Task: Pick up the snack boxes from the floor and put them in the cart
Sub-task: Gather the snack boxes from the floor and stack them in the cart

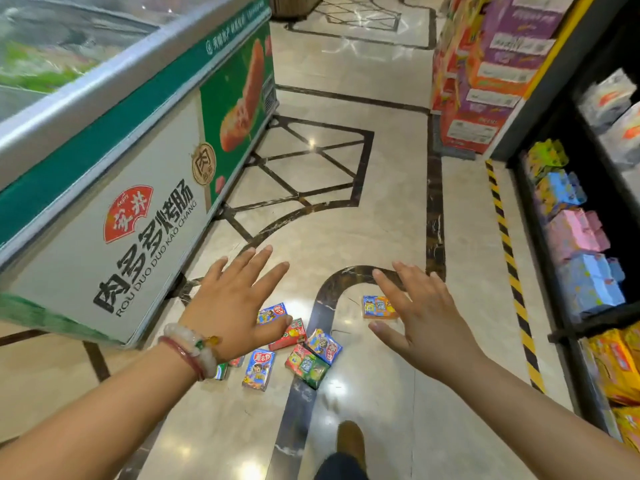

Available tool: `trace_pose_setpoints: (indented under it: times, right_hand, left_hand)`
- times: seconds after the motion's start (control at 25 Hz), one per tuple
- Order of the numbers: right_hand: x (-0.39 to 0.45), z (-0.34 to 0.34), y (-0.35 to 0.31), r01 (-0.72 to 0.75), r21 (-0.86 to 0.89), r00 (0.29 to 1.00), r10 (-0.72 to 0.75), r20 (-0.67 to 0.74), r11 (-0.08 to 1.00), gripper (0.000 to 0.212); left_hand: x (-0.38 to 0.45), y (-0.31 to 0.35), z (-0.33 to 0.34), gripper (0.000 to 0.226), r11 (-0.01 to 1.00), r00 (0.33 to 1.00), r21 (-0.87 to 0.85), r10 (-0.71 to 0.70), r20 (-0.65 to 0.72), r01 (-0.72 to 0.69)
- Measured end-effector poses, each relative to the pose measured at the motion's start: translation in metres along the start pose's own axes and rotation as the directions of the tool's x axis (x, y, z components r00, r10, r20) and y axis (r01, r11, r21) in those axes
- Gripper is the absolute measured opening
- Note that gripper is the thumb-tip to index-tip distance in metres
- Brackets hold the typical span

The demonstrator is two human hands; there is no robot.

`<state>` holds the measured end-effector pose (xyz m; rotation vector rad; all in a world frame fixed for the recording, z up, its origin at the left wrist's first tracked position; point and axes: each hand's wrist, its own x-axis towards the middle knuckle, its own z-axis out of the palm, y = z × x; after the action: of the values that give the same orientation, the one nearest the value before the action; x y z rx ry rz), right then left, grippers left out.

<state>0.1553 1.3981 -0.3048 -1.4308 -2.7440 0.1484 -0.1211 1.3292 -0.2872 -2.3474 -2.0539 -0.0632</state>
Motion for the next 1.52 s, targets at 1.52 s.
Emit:
trace_pose_setpoints:
  times: [1.52]
  right_hand:
    - [0.205,0.737,0.09,-0.526,0.348,0.747,0.226,0.625,0.776,0.047]
  left_hand:
    - [0.065,0.002,0.781,0.068,-0.449,0.244,-0.423,-0.403,0.882,0.787]
